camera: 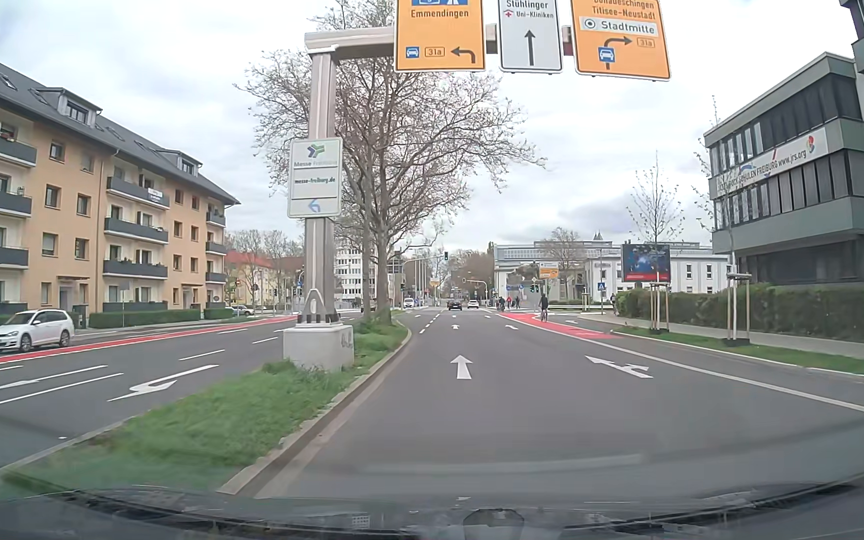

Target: Follow the waypoints while adhering to traffic rules and regulations

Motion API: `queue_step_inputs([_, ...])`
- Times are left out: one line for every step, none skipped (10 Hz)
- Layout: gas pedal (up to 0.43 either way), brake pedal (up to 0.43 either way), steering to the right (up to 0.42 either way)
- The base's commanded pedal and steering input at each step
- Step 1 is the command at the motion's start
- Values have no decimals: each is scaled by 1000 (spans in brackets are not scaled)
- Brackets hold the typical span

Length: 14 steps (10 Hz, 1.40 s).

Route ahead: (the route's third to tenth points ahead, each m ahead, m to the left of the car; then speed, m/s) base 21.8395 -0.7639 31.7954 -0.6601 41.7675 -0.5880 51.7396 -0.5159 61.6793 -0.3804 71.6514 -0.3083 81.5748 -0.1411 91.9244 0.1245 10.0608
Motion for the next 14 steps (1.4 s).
queue_step_inputs([177, 0, 4])
queue_step_inputs([177, 0, 4])
queue_step_inputs([177, 0, 4])
queue_step_inputs([157, 0, 4])
queue_step_inputs([150, 0, 4])
queue_step_inputs([130, 0, 4])
queue_step_inputs([118, 0, 4])
queue_step_inputs([118, 0, 3])
queue_step_inputs([118, 0, 1])
queue_step_inputs([118, 0, 0])
queue_step_inputs([118, 0, 0])
queue_step_inputs([118, 0, -1])
queue_step_inputs([118, 0, -3])
queue_step_inputs([118, 0, -5])
